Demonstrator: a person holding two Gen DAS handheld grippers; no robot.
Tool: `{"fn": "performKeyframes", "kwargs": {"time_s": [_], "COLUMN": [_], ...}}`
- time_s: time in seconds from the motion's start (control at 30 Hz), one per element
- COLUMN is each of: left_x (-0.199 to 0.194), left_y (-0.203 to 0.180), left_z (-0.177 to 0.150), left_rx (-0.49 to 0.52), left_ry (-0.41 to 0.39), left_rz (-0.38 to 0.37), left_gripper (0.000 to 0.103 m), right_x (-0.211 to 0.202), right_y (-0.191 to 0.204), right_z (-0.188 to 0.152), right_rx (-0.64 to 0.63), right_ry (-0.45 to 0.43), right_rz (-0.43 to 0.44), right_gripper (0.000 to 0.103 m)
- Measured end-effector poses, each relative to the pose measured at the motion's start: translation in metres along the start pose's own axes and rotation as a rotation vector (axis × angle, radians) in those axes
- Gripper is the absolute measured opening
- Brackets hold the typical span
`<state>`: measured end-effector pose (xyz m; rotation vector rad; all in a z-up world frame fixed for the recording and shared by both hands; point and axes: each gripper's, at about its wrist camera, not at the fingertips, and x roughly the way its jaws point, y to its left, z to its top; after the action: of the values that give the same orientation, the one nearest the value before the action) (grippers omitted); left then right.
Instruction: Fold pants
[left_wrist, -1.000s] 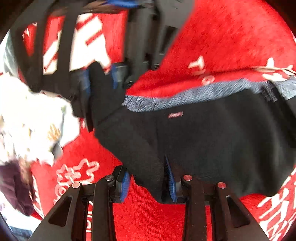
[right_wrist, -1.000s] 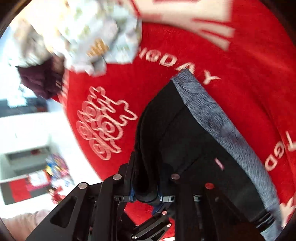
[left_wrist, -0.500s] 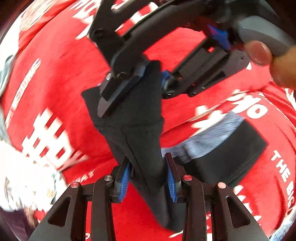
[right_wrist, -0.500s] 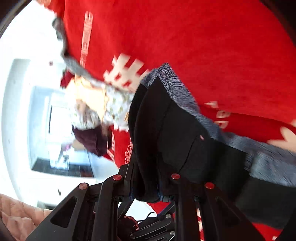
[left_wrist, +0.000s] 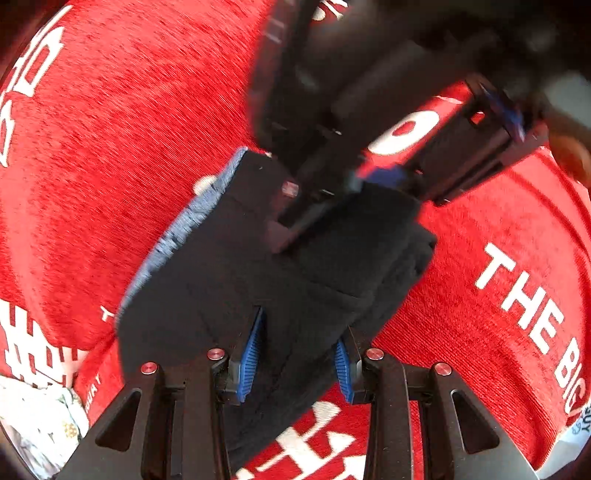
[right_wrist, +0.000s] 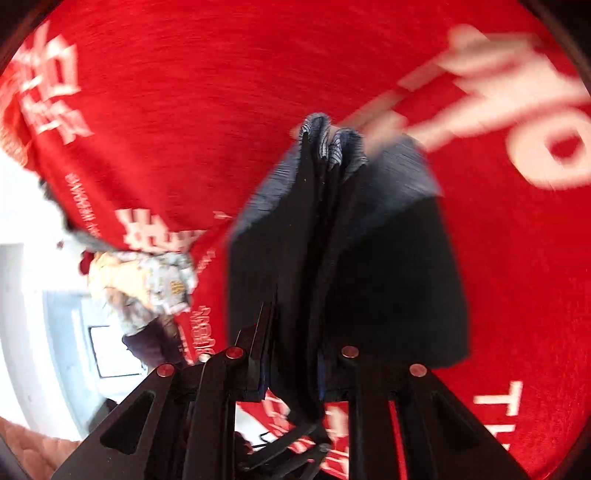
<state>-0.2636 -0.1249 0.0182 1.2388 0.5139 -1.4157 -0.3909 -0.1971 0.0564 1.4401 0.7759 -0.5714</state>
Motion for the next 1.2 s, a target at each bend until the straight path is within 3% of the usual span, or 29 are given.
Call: {"fn": "performKeyframes", "kwargs": {"time_s": [0.07, 0.13, 0.2, 0.37, 0.5, 0.7, 0.8, 0.9, 0.97, 1.07, 1.1, 1.2], "left_x": [0.0, -0.003, -0.01, -0.045, -0.053, -0.015, 0.01, 0.017, 0.021, 0.023, 0.024, 0.025], "left_y": [-0.002, -0.001, 0.005, 0.035, 0.091, 0.166, 0.175, 0.171, 0.172, 0.181, 0.185, 0.194], "left_z": [-0.002, -0.003, -0.007, -0.023, -0.035, -0.065, -0.085, -0.098, -0.1, -0.106, -0.107, -0.111], "left_rx": [0.013, 0.027, 0.024, -0.01, -0.172, -0.428, -0.475, -0.511, -0.544, -0.617, -0.638, -0.677], "left_ry": [-0.003, -0.002, 0.005, -0.014, 0.026, 0.163, 0.246, 0.26, 0.265, 0.288, 0.299, 0.319], "left_rz": [0.009, 0.003, -0.061, -0.105, -0.107, -0.073, -0.101, -0.099, -0.137, -0.2, -0.208, -0.213], "left_gripper": [0.038, 0.047, 0.052, 0.052, 0.052, 0.052, 0.053, 0.067, 0.067, 0.069, 0.075, 0.076], "right_x": [0.003, 0.002, 0.001, -0.009, -0.028, -0.029, -0.002, 0.019, 0.033, 0.031, 0.031, 0.033], "right_y": [-0.012, -0.019, -0.022, -0.002, 0.01, 0.056, 0.078, 0.077, 0.067, 0.057, 0.056, 0.052], "right_z": [-0.001, -0.003, -0.004, -0.012, -0.02, -0.036, -0.038, -0.037, -0.039, -0.048, -0.05, -0.052], "right_rx": [0.026, 0.048, 0.059, 0.011, -0.019, -0.186, -0.289, -0.304, -0.289, -0.278, -0.283, -0.291], "right_ry": [-0.007, -0.022, -0.023, -0.014, -0.044, -0.091, -0.053, -0.014, 0.007, -0.016, -0.012, 0.006], "right_rz": [0.012, 0.013, 0.006, -0.169, -0.341, -0.492, -0.53, -0.553, -0.594, -0.591, -0.593, -0.606], "right_gripper": [0.02, 0.021, 0.022, 0.036, 0.036, 0.036, 0.036, 0.036, 0.036, 0.036, 0.036, 0.036]}}
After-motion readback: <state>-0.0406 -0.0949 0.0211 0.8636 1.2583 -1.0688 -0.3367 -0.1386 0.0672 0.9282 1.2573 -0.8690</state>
